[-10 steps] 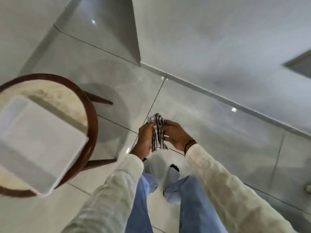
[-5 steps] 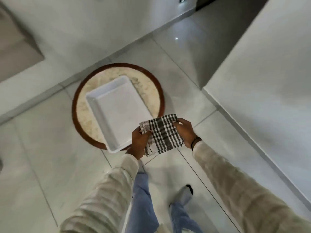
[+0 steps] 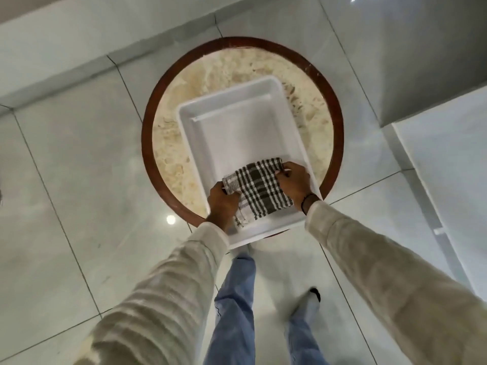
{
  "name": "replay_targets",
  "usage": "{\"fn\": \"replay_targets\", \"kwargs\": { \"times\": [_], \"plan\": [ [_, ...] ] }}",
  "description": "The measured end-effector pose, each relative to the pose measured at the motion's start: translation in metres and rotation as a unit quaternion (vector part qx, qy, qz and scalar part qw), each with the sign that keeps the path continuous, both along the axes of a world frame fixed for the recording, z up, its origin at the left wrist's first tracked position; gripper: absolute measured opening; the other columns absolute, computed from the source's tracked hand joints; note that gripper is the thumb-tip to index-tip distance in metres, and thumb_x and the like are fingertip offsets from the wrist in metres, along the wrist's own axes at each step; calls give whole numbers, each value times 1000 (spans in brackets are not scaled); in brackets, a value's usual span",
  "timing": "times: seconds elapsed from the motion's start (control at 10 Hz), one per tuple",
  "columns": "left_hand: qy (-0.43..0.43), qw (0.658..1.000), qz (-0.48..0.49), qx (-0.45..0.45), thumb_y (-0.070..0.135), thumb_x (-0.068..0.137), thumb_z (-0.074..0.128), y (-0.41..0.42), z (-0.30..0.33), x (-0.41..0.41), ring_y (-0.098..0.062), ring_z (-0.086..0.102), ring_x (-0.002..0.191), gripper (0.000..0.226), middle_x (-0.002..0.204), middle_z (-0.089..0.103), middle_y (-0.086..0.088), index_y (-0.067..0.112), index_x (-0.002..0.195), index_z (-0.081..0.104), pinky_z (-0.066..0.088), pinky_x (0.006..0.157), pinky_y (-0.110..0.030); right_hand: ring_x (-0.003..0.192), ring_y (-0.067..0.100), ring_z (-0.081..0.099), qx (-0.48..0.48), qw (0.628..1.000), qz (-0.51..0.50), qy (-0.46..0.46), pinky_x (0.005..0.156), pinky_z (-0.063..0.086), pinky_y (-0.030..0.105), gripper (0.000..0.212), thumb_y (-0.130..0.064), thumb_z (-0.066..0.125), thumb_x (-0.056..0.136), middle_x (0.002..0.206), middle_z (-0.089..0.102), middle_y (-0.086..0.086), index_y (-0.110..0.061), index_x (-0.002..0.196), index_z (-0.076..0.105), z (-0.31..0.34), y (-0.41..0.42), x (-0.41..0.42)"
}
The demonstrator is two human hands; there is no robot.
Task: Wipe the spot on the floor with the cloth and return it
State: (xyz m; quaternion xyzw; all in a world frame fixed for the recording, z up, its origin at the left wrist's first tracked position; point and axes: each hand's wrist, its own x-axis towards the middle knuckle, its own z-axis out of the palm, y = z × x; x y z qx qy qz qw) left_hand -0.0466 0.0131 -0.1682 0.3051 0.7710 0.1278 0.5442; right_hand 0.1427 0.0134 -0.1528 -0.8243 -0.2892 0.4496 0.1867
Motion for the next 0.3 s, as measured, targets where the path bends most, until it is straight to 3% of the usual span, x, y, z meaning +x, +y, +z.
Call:
{"fn": "replay_targets", "kwargs": {
  "times": [0.1, 0.2, 0.3],
  "plan": [
    [17, 999, -51, 3, 6, 92, 73, 2, 4, -4, -33, 73, 118, 45, 135, 75, -15, 7, 137, 66, 61, 101, -36, 92, 17, 69, 11, 999, -16, -28, 84, 54, 26, 26, -18, 69, 95, 115, 81, 8, -13, 119, 75, 8, -2, -2],
    [50, 987, -149, 24, 7, 93, 72, 7, 33, -3, -38, 60, 136, 57, 150, 58, -20, 2, 146, 52, 53, 114, -41, 88, 22, 77, 43, 997, -28, -58, 73, 62, 24, 25, -11, 67, 93, 111, 82, 10, -11, 116, 75, 40, -9, 7],
    [78, 962, -255, 63, 14, 99, 63, 13, 75, 9, -42, 35, 157, 74, 172, 27, -20, 3, 163, 28, 38, 126, -47, 85, 34, 79, 118, 984, -134, -24, 76, 68, 39, 16, -4, 70, 92, 101, 81, 18, -3, 106, 77, 91, -10, 27]
  ]
}}
